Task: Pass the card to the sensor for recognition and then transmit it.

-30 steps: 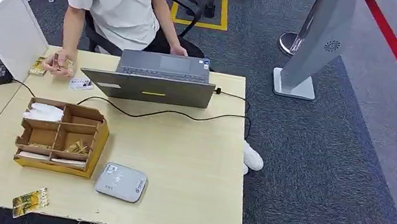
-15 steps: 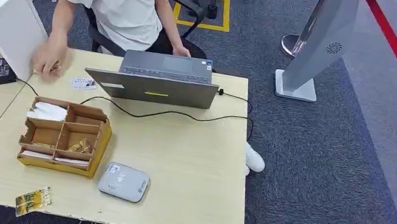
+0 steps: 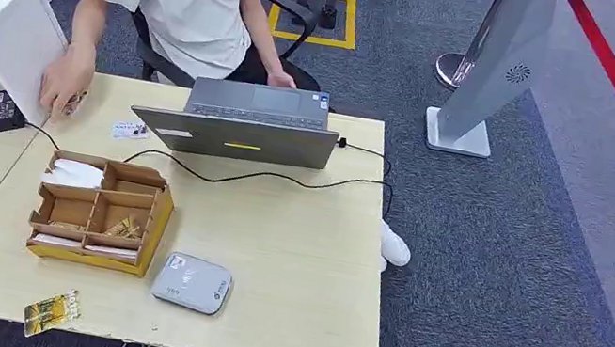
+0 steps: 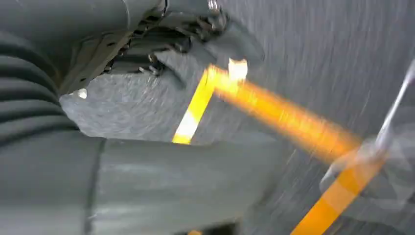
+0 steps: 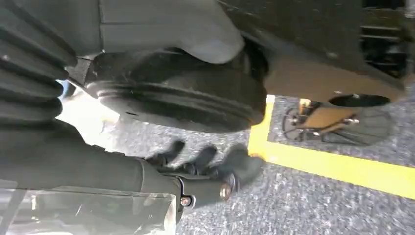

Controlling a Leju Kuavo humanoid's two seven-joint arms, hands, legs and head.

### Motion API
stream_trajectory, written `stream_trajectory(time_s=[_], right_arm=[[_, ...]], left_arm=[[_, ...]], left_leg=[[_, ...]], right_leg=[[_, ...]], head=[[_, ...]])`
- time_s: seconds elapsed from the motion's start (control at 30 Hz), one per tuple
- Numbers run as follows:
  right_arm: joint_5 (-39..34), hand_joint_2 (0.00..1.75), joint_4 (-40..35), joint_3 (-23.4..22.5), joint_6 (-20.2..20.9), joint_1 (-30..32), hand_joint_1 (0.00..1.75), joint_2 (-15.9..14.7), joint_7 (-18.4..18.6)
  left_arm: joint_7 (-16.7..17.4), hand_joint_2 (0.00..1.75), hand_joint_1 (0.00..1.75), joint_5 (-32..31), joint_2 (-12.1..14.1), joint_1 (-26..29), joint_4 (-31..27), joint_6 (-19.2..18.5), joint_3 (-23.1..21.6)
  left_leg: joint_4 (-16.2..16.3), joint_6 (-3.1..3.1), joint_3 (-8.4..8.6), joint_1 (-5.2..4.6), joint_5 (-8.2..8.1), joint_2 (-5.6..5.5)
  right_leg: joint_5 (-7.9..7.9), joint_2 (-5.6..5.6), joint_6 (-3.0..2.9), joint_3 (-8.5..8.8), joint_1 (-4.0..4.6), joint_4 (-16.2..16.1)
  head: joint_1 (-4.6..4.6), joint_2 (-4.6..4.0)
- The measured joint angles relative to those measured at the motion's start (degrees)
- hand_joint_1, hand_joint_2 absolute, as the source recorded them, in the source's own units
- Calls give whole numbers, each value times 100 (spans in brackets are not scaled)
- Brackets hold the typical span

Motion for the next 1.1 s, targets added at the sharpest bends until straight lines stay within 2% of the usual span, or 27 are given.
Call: stream_trajectory(time_s=[0.1, 0.17, 0.37, 0.5, 0.6, 0.63, 0.67, 0.87, 0.9, 0.93, 1.1], right_arm=[[31, 0, 0, 105, 70, 2, 0, 0, 46], [28, 0, 2, 155, 129, 4, 0, 0, 70], [-4, 0, 2, 197, 162, 10, 0, 0, 85], [92, 0, 13, 258, 256, 10, 0, -2, 85], [100, 0, 15, 319, 271, 8, 0, -2, 72], [107, 175, 15, 334, 271, 9, 0, -2, 72], [118, 175, 15, 345, 273, 9, 0, -2, 72], [155, 175, 22, 437, 253, -19, 0, -2, 196], [159, 175, 22, 437, 240, -34, 0, -4, 218], [192, 0, 22, 448, 188, -45, 0, -7, 221], [264, 0, 24, 553, 70, -39, 0, -7, 216]], left_arm=[[-15, 0, 0, -946, 7, -6, 386, -133, -627], [-35, 0, 0, -1306, 37, -5, 566, -117, -1043], [-53, 0, 0, -1415, 116, 12, 817, -102, -1691], [-53, 0, 0, -1925, 175, 33, 917, -56, -2055], [64, 0, 0, -2053, 227, 34, 981, -58, -2251], [127, 0, 0, -2067, 251, 37, 998, -67, -2292], [164, 175, 0, -2069, 258, 38, 1016, -96, -2321], [308, 175, 0, -1845, 280, 33, 1040, -102, -2334], [386, 0, 0, -1819, 275, 28, 1040, -65, -2334], [464, 0, 0, -1863, 271, 27, 1040, 7, -2332], [544, 0, 0, -1944, 269, 24, 1044, -13, -2334]], left_leg=[[0, 0, 0, 1, 0, 1], [0, 0, 0, 1, 0, 0], [-1, 0, -1, 6, 0, 0], [-1, 0, -3, 11, -1, 0], [-1, 0, -2, 11, -1, 0], [-1, 0, -2, 11, -1, 0], [-1, 1, -2, 11, -1, 0], [-1, 0, -1, 11, -1, 0], [-1, 0, -1, 11, -1, 0], [-1, 1, -1, 11, -1, 0], [-1, 0, -2, 11, -1, -1]], right_leg=[[0, 2, 0, 0, 1, 1], [0, 2, 0, 0, 1, 2], [-2, 1, 0, -1, 2, 2], [-3, 1, 2, -1, 1, 2], [-3, 1, 2, 0, 1, 2], [-3, 1, 2, 0, 1, 2], [-3, 1, 2, 0, 1, 2], [-3, 1, 2, 0, 1, 2], [-3, 1, 2, -1, 1, 2], [-3, 1, 2, 0, 1, 2], [-3, 1, 2, -1, 1, 2]], head=[[-2, 0], [-2, 0], [-4, 0], [-2, 0], [-2, 0], [-2, 0], [-2, 0], [-2, 0], [-2, 0], [-2, 0], [-4, 0]])
